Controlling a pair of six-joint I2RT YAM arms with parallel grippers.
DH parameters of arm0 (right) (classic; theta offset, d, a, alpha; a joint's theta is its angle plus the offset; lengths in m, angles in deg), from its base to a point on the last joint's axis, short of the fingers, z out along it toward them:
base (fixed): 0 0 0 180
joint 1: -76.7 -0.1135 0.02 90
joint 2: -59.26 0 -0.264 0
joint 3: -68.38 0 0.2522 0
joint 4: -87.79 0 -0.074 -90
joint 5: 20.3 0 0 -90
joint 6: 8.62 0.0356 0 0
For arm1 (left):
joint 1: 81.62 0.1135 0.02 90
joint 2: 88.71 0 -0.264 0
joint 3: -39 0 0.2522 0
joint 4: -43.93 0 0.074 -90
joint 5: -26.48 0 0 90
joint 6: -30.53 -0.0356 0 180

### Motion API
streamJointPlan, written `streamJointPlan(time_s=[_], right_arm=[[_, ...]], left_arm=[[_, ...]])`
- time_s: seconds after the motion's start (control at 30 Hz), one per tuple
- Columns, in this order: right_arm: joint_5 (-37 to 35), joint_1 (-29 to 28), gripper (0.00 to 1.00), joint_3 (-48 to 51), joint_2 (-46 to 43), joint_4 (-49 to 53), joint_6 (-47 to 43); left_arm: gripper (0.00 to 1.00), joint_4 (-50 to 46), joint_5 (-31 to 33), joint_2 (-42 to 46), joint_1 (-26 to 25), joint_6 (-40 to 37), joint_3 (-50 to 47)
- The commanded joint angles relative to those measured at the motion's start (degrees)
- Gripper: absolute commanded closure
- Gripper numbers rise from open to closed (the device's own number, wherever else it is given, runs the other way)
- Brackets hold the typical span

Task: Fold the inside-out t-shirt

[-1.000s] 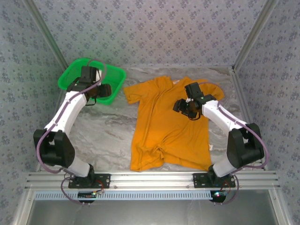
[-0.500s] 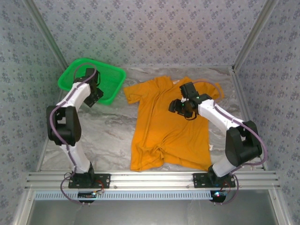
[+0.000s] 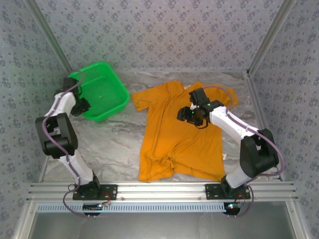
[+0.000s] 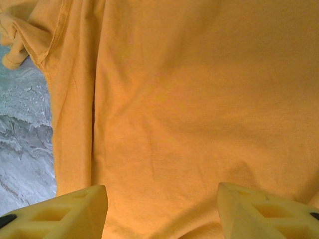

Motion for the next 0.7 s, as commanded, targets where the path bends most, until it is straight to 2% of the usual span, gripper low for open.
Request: streamJointPlan(time_s=[0.0, 0.03, 0.1, 0.2, 0.27, 0.4, 0.57, 0.67], right_arm=[[2.2, 0.1, 0.38, 1.0, -1.0, -0.4, -1.9], [2.7, 0.2, 0.38, 0.9, -0.9, -0.3, -2.0], [3.7, 0.3, 0.38, 0.7, -0.9, 0.1, -2.3], [4.1, 0.3, 0.38, 1.3, -1.6, 0.3, -2.5], [4.2, 0.2, 0.38, 1.7, -2.1, 0.6, -2.5], [3.7, 0.4, 0.38, 3.2, -3.1, 1.3, -2.5], [3.5, 1.0, 0.38, 4.6, -3.4, 1.4, -1.8], [3.4, 1.3, 0.38, 4.1, -3.9, 1.5, -1.5]], left_arm=[[0.73, -4.0, 0.5, -1.7, 4.0, -16.2, 3.0], [0.70, -4.5, 1.9, -2.4, 4.3, -19.1, 3.9], [0.50, -5.1, 4.8, -4.0, 4.5, -25.3, 6.0], [0.44, -6.8, 6.6, -5.4, 4.6, -26.2, 10.9], [0.44, -10.3, 5.8, -5.6, 4.5, -21.8, 16.2], [0.43, -16.7, -2.0, -3.5, 1.2, -8.1, 24.4], [0.42, -12.4, -6.0, -1.4, -10.6, 7.4, 23.4], [0.41, -10.5, -2.5, -6.0, -17.5, 11.7, 25.4]])
